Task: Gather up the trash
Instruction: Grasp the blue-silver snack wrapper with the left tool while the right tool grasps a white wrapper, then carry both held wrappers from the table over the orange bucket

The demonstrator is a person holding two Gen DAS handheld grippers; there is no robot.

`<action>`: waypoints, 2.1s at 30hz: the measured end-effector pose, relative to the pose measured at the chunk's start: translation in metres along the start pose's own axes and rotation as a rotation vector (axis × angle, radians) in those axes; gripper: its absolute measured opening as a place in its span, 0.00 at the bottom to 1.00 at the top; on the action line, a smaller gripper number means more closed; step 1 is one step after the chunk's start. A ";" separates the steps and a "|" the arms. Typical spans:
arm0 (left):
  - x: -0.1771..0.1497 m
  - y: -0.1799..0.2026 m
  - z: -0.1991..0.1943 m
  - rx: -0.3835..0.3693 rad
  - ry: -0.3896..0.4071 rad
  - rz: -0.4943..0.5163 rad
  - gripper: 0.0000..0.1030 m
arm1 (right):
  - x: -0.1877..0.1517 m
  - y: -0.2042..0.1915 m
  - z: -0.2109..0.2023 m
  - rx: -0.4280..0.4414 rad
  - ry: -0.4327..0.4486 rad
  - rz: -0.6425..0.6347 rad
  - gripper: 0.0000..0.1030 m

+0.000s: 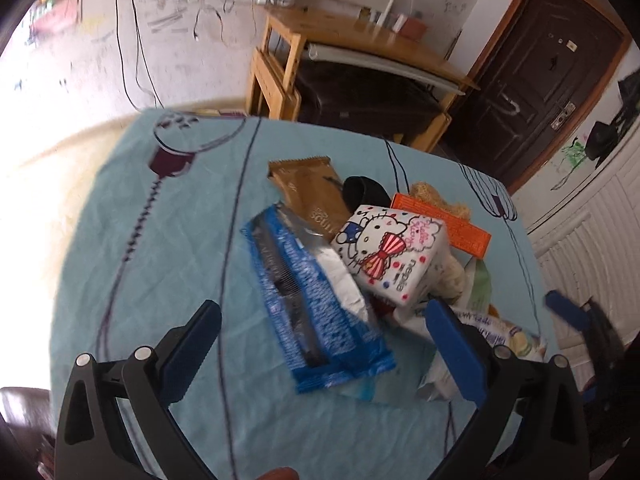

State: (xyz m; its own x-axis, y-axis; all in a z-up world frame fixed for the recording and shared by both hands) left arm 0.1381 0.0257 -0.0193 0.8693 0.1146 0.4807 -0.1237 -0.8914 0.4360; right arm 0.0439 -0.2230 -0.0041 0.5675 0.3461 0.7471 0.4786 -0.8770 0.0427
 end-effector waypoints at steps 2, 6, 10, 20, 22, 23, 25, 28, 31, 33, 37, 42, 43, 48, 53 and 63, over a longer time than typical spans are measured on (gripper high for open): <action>0.001 0.000 0.007 0.004 -0.012 -0.005 0.94 | -0.002 -0.002 0.008 0.010 -0.043 -0.005 0.65; 0.001 -0.002 0.022 -0.010 -0.044 -0.028 0.94 | -0.012 -0.009 0.019 0.000 -0.087 -0.034 0.52; 0.001 -0.005 0.034 0.009 -0.046 -0.039 0.89 | -0.019 -0.009 0.024 0.018 -0.093 -0.024 0.30; -0.014 -0.012 0.043 -0.035 -0.060 -0.046 0.21 | -0.028 -0.009 0.024 0.056 -0.081 0.018 0.12; -0.022 -0.015 0.037 -0.059 -0.042 -0.070 0.17 | -0.029 -0.003 0.022 0.067 -0.077 0.047 0.09; -0.026 -0.015 0.031 -0.059 -0.022 -0.065 0.17 | -0.029 -0.001 0.021 0.076 -0.072 0.054 0.08; -0.028 -0.014 0.020 -0.044 0.007 -0.051 0.17 | -0.028 0.001 0.020 0.085 -0.068 0.057 0.08; -0.032 -0.015 0.007 -0.029 0.039 -0.033 0.17 | -0.027 -0.001 0.018 0.087 -0.062 0.058 0.08; -0.033 -0.014 -0.001 -0.022 0.052 -0.023 0.17 | -0.026 0.004 0.020 0.104 -0.063 0.081 0.09; -0.032 -0.015 -0.003 -0.018 0.061 -0.020 0.17 | -0.022 0.009 0.021 0.103 -0.062 0.099 0.10; -0.035 -0.019 -0.007 -0.025 0.068 -0.023 0.17 | -0.017 0.021 0.023 0.118 -0.074 0.167 0.56; -0.039 -0.020 -0.015 -0.027 0.082 -0.020 0.17 | -0.012 0.016 0.031 0.173 -0.130 0.205 0.68; -0.040 -0.021 -0.017 -0.026 0.085 -0.019 0.17 | -0.013 0.014 0.036 0.166 -0.151 0.206 0.68; -0.046 -0.022 -0.021 -0.026 0.084 -0.010 0.13 | -0.015 0.006 0.061 0.113 -0.240 0.222 0.68; -0.052 -0.024 -0.020 -0.041 0.076 -0.004 0.09 | -0.011 0.006 0.066 0.085 -0.238 0.277 0.38; -0.061 -0.023 -0.028 -0.100 0.090 -0.001 0.05 | -0.025 0.026 0.045 0.233 -0.154 0.444 0.13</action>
State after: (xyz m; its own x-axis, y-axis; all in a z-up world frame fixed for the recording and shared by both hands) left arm 0.0745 0.0515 -0.0372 0.8238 0.1586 0.5443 -0.1734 -0.8436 0.5082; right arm 0.0719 -0.2398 -0.0517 0.8335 0.0179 0.5523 0.2955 -0.8590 -0.4181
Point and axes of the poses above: each gripper's, at about its wrist camera, not at the fingertips, and z roughly the way its jaws point, y to its right, x to its top, the point moved 3 cm from there along z, roughly the way its jaws point, and after that the axes turned 12 degrees about -x, right-handed, at the moved point
